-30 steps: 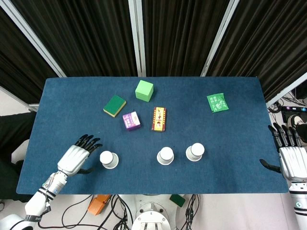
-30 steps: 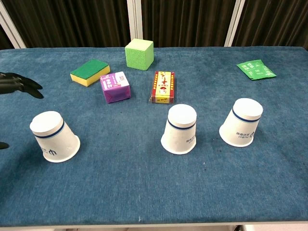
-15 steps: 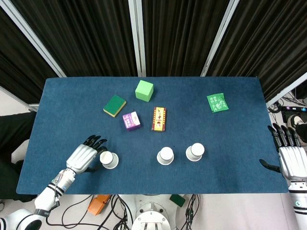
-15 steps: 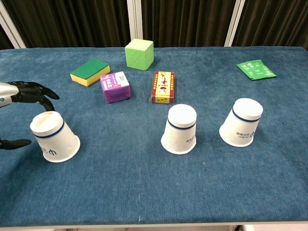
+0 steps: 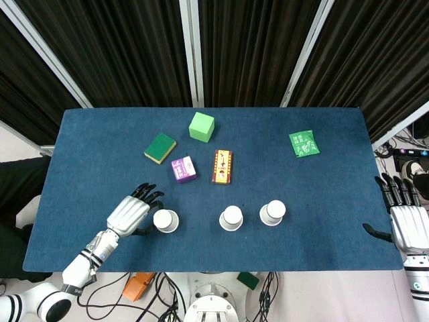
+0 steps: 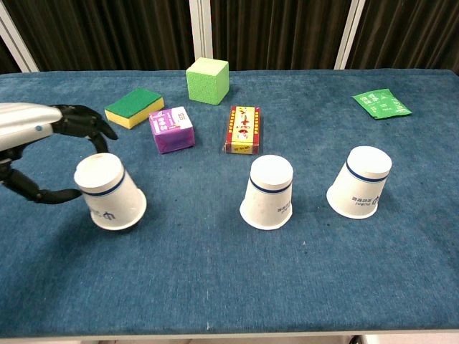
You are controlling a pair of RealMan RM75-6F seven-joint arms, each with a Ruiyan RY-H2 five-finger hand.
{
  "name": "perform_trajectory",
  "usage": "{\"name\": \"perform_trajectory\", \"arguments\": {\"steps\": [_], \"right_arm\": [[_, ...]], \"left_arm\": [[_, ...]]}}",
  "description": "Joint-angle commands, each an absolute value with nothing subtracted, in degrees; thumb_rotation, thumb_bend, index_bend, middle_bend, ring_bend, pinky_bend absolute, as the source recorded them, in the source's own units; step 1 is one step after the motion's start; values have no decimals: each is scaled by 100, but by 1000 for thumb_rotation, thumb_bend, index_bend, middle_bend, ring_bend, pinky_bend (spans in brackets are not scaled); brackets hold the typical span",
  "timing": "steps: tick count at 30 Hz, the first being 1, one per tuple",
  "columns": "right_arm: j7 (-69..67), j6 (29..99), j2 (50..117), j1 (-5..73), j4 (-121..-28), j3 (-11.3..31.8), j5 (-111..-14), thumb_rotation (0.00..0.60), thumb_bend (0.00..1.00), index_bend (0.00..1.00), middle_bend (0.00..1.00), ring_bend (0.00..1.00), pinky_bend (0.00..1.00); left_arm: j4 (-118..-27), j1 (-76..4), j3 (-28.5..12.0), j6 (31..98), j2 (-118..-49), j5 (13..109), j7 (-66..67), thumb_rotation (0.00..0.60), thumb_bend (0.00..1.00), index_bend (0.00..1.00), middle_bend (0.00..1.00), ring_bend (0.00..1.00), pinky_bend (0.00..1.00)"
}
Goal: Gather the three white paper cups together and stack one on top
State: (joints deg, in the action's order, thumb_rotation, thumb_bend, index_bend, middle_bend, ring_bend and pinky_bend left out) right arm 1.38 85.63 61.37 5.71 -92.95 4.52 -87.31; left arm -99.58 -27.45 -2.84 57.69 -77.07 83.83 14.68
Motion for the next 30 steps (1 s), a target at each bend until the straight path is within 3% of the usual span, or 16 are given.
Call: {"name": "perform_trajectory", "arguments": {"steps": [1,10,20,22,26,30], "right_arm": [[122,8571,6140,563,-9287,448,-8730,600,146,0,89,0,55],[51,8575,6144,530,-9234,429,-8705,600,146,0,89,0,55],[3,8561,6156,509,-9178,419,-8675,600,146,0,89,0,55],[18,8530,6167,525,-9176,402,-8704,600,146,0,89,0,55],[101,8427,6159,608,-9260,366,-8820,600,146,0,89,0,55],[115,8139,6056,816,-9530,264,-9114,600,147,0,89,0,54]], "left_arm": [[-10061,-2952,-452,5574,-7833,8209,1427,600,324,380,157,55,0],[-9960,-3627,-784,5003,-8302,7458,2048,600,325,380,157,55,0],[-9860,-3906,-749,5031,-8562,6720,2761,600,318,376,157,56,0],[-9850,-3944,-720,5048,-8572,6592,2867,600,290,327,157,56,0],[-9929,-3968,-676,5180,-8557,6400,3036,600,198,108,126,55,0],[-10071,-3908,-601,5425,-8460,6422,3112,600,153,35,109,52,0]]}}
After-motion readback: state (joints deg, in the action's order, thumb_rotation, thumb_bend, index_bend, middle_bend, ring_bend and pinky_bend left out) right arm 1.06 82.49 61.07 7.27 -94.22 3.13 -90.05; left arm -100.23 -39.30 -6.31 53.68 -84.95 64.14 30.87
